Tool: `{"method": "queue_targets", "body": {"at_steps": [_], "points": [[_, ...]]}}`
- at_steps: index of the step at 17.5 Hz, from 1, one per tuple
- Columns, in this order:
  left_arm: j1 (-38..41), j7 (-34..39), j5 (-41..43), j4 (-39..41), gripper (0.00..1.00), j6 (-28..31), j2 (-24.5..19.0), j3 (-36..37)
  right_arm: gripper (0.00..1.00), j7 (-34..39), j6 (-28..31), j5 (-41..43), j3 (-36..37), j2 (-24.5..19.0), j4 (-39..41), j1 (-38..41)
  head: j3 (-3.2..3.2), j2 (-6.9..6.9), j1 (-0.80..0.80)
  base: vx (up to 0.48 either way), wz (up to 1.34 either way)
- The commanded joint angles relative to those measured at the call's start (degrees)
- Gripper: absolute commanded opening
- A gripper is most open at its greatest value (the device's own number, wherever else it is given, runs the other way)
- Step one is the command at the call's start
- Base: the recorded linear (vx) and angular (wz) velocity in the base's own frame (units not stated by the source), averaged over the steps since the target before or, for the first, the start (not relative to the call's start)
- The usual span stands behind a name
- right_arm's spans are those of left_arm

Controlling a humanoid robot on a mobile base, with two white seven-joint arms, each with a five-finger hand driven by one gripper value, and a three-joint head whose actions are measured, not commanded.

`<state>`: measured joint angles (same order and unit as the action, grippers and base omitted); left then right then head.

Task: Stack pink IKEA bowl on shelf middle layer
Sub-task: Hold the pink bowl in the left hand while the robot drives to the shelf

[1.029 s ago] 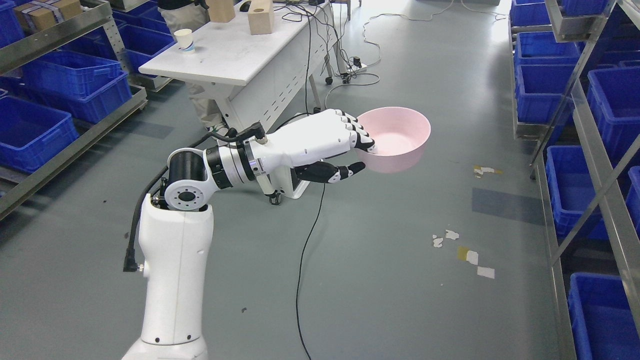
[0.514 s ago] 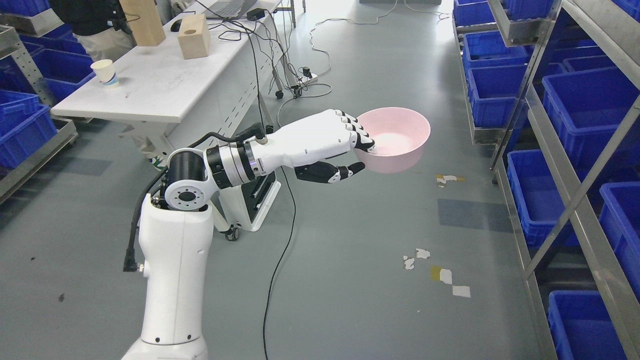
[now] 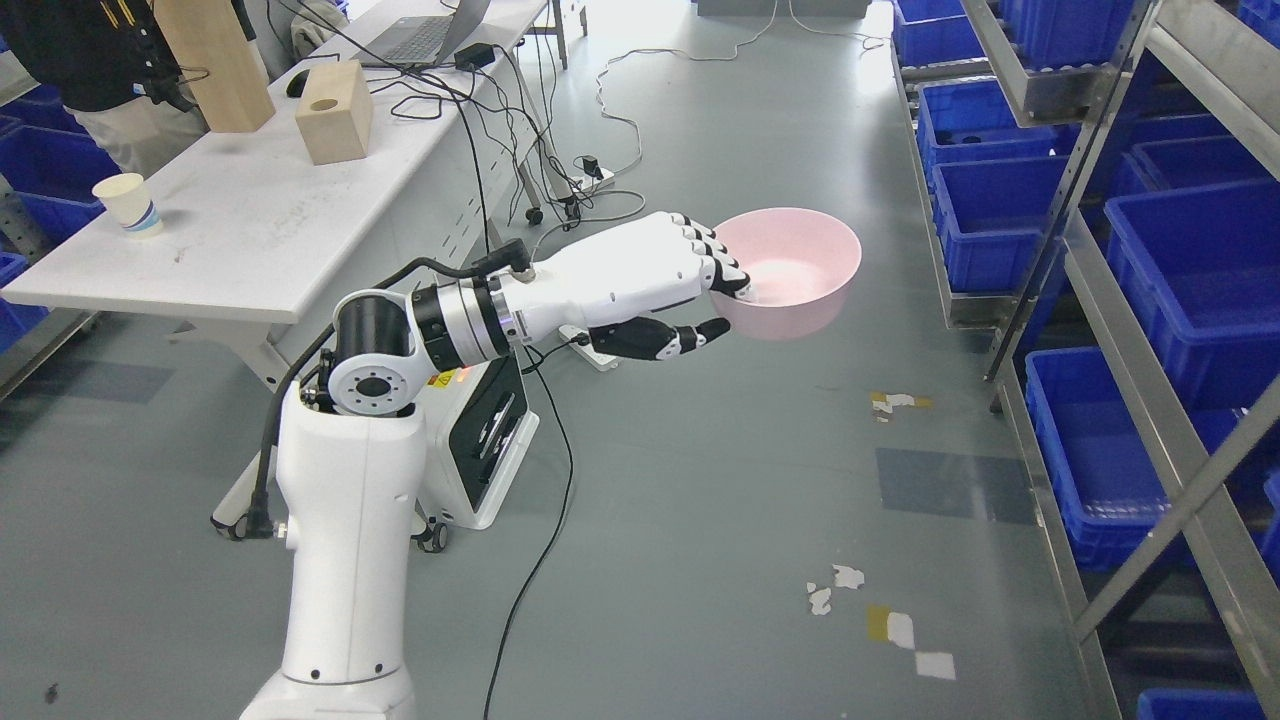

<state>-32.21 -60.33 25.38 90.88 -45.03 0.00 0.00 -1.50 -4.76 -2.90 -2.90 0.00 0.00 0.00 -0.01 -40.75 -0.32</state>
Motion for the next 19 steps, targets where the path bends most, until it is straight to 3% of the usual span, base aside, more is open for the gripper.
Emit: {"method": "queue_targets", "body": {"at_steps": [1,19], "points": [[-1.01,-0.05,0.10,-0.09,0.02,0.03,-1.00,0.09,1.00,0.00,0.01,0.00,0.00,1.00,1.00,1.23,0.00,0.00,0.00,0.369,0.08],[-6.97,0.04,0.02,-0.09,0.03,0.03,-1.00,5.36,1.00,0.00,0.01,0.00,0.00,1.00,1.00,1.23,0.00,0.00,0.00,0.265,0.09]]}}
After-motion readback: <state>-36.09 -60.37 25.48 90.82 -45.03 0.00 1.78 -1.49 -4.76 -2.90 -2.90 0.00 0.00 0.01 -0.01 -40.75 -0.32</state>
